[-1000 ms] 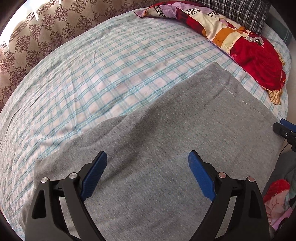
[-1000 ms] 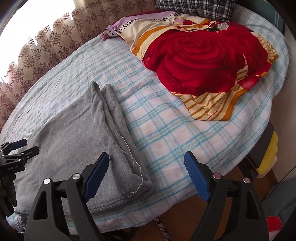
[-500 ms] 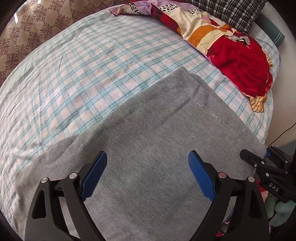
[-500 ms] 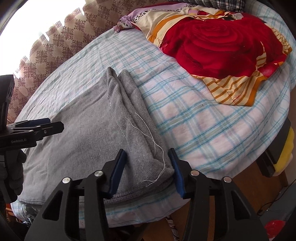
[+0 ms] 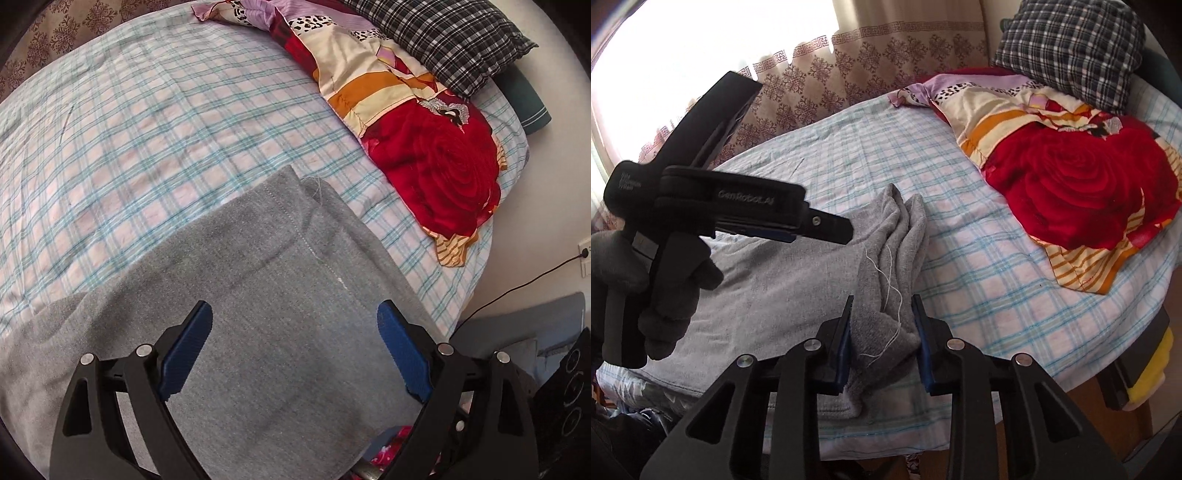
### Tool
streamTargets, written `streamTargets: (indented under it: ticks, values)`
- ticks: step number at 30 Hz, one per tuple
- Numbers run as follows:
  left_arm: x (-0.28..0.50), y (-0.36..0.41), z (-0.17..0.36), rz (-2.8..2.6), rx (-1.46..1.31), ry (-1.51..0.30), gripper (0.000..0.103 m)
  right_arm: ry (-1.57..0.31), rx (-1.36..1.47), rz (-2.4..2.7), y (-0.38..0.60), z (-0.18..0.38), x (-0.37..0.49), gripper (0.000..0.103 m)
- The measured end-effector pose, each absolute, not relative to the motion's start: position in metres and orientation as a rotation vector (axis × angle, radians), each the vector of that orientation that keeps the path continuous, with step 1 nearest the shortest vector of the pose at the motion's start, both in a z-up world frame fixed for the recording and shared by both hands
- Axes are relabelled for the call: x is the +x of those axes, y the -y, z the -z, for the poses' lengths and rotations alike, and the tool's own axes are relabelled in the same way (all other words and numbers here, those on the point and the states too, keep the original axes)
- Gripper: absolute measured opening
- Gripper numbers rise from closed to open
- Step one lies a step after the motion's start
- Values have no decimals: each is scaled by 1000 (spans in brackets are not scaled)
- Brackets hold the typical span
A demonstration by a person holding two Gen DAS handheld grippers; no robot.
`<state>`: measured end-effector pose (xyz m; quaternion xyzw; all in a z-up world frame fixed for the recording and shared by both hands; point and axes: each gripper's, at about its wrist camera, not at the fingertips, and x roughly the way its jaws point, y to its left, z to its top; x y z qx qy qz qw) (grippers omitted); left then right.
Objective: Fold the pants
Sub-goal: 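Close the left tool on the edge beside the right tool while the right tool holds, then lift the held edge with both tools and fold it over the pants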
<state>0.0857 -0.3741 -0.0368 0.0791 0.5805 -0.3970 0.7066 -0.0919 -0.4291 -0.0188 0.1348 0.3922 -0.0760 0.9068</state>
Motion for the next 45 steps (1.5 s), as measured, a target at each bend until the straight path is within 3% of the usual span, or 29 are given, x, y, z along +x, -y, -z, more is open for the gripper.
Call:
streamTargets:
  ticks: [12,13,15,16,17,18,20,21,29,33,40,45]
  values:
    - [83,377,36,896,228,-1333,93,-799,84,-17,353,4,-82,27]
    - [84,373,38,893,228,-1334,88,-800,78,-23,350,3,-82,27]
    - [86,366,41,884,226,-1350,53,-798,80,-35,346,0,-81,27]
    - [88,362,43,886,208,-1365,47,-795,85,-44,345,-2,-81,27]
    - [91,356,44,888,184,-1374,31,-793,95,-58,344,-4,-80,25]
    - [92,351,44,888,172,-1378,23,-790,105,-70,345,-7,-79,24]
    - [94,341,42,899,150,-1371,18,-779,141,-113,343,-13,-79,21]
    - [95,335,40,905,143,-1362,17,-776,165,-142,343,-16,-78,18]
    - [100,263,15,899,11,-1297,16,-739,383,-279,357,-36,-77,19]
    - [103,217,10,856,-59,-1277,16,-746,418,-262,359,-34,-77,29]
    - [99,131,11,773,-157,-1255,16,-813,367,-248,341,-23,-63,31]
    - [96,74,34,683,-213,-1277,16,-861,328,-262,318,-13,-61,39]
